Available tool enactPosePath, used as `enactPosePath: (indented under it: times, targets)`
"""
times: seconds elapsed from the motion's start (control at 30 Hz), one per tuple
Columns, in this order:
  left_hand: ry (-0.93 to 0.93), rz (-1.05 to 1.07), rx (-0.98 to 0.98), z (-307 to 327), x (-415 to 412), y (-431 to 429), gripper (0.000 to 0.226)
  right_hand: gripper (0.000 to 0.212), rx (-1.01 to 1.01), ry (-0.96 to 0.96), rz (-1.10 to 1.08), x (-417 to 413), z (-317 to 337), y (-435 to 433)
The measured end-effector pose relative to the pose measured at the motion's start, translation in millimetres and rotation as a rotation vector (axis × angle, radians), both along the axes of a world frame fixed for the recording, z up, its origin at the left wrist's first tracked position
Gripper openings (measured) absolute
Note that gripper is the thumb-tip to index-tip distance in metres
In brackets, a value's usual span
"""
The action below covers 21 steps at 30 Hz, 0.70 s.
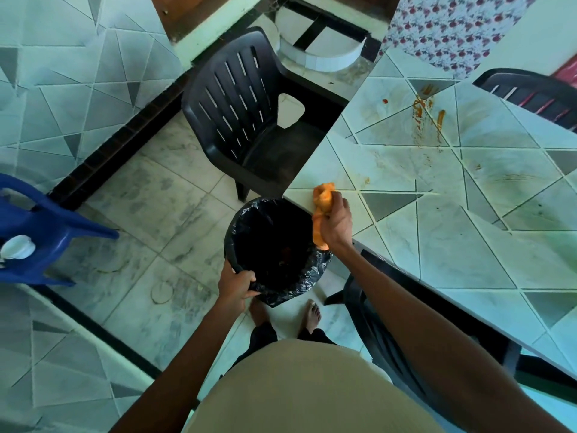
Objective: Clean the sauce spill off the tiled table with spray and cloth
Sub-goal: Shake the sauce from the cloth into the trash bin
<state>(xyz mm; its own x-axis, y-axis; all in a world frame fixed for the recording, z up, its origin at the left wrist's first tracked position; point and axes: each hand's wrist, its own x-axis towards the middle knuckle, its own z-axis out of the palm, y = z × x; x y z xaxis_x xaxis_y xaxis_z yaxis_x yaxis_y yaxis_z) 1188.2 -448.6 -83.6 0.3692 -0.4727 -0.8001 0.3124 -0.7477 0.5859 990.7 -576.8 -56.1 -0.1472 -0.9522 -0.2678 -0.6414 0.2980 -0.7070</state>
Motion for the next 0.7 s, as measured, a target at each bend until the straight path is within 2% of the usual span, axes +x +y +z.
enactPosePath:
  times: [0.13, 0.33, 0.47, 0.57, 0.7]
  targets:
    - [-0.039, -0.037, -0.016, 0, 3, -1, 0.078, 0.058, 0.033, -0.151, 0.108, 4, 10, -8]
    - [-0.051, -0.076, -0.009, -6, -8, 1, 0.074, 0.049, -0.068, -0.135, 0.123, -38, 35, 6]
    - [-0.042, -0.152, 0.005, -10, -29, 10, 0.077, 0.033, -0.104, -0.026, 0.029, -88, 45, 18]
    - [-0.014, -0.187, 0.041, -15, -44, 17, 0.074, 0.040, -0.122, 0.112, -0.067, -129, 56, 28]
    - [0.022, -0.210, 0.073, -21, -60, 27, 0.069, 0.041, -0.134, 0.505, -0.219, -189, 56, 31]
